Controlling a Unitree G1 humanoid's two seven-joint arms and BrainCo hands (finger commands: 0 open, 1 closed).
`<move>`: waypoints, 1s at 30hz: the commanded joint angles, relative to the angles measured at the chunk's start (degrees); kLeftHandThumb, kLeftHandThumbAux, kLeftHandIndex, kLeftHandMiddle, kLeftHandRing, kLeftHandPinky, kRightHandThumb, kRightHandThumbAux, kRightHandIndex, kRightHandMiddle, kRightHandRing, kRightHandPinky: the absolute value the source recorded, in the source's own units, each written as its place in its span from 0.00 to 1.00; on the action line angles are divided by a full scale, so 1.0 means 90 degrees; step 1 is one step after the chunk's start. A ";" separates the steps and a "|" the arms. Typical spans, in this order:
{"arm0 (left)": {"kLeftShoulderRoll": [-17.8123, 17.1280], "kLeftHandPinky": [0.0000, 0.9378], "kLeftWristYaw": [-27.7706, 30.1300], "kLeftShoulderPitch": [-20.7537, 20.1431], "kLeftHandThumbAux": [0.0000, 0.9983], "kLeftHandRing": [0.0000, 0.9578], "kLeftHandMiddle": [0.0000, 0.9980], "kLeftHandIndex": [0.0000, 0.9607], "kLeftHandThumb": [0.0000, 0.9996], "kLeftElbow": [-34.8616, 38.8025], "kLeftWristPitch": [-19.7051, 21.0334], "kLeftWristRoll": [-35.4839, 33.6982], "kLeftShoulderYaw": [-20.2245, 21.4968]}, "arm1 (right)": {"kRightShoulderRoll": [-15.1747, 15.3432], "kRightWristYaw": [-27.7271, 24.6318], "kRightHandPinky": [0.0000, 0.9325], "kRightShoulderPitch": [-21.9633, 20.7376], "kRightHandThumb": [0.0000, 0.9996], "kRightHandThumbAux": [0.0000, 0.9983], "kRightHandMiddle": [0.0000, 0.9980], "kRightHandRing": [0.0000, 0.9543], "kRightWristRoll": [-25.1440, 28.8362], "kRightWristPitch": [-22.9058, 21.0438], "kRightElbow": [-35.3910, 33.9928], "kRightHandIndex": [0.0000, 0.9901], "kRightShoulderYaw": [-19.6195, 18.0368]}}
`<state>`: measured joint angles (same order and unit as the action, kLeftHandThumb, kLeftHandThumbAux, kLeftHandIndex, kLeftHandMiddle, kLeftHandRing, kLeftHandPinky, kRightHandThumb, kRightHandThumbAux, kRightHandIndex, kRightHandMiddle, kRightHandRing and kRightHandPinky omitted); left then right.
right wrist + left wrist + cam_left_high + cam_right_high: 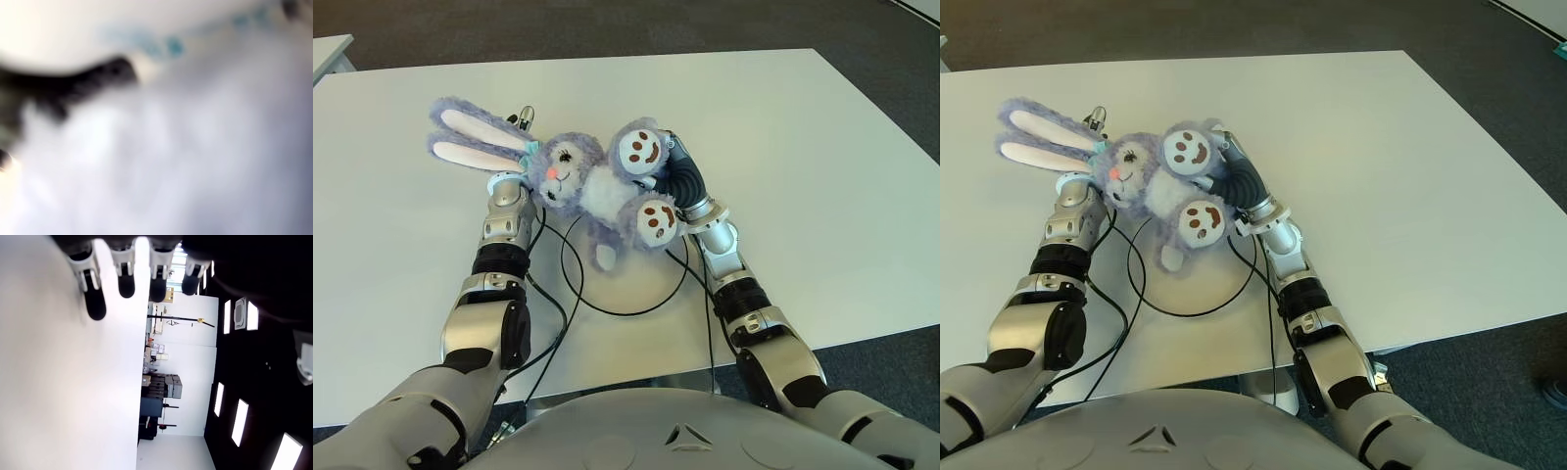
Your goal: Put the doll into the plate.
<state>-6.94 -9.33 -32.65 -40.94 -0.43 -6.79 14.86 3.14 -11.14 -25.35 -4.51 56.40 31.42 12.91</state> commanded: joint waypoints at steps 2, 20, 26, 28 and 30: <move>0.0038 0.00 0.0010 0.0103 0.40 0.07 0.10 0.00 0.00 -0.0116 0.0082 -0.0030 0.0002 | -0.0005 -0.0053 0.42 0.0750 0.67 0.73 0.39 0.42 -0.0167 0.0000 0.0744 0.42 0.0099; 0.0041 0.00 0.0024 0.0109 0.41 0.07 0.10 0.00 0.00 -0.0106 0.0097 -0.0046 0.0013 | -0.0024 -0.0222 0.40 0.0683 0.67 0.73 0.41 0.42 -0.0064 0.0082 0.0896 0.42 0.0085; 0.0042 0.00 0.0017 0.0106 0.40 0.07 0.10 0.00 0.00 -0.0106 0.0106 -0.0045 0.0013 | -0.0053 -0.0339 0.38 0.0651 0.67 0.73 0.40 0.41 0.0041 0.0171 0.0959 0.42 0.0076; 0.0041 0.00 0.0017 0.0105 0.40 0.07 0.10 0.00 0.00 -0.0106 0.0106 -0.0044 0.0013 | -0.0063 -0.0371 0.38 0.0643 0.67 0.73 0.40 0.40 0.0065 0.0191 0.0977 0.42 0.0068; 0.0047 0.00 0.0015 0.0114 0.40 0.07 0.10 0.00 0.00 -0.0083 0.0111 -0.0040 0.0006 | -0.0065 -0.0398 0.37 0.0637 0.21 0.68 0.39 0.39 0.0085 0.0209 0.0983 0.36 0.0057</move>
<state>-6.96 -9.33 -32.60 -40.94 -0.40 -6.87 15.00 3.07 -13.91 -26.71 -3.68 57.84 34.35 12.40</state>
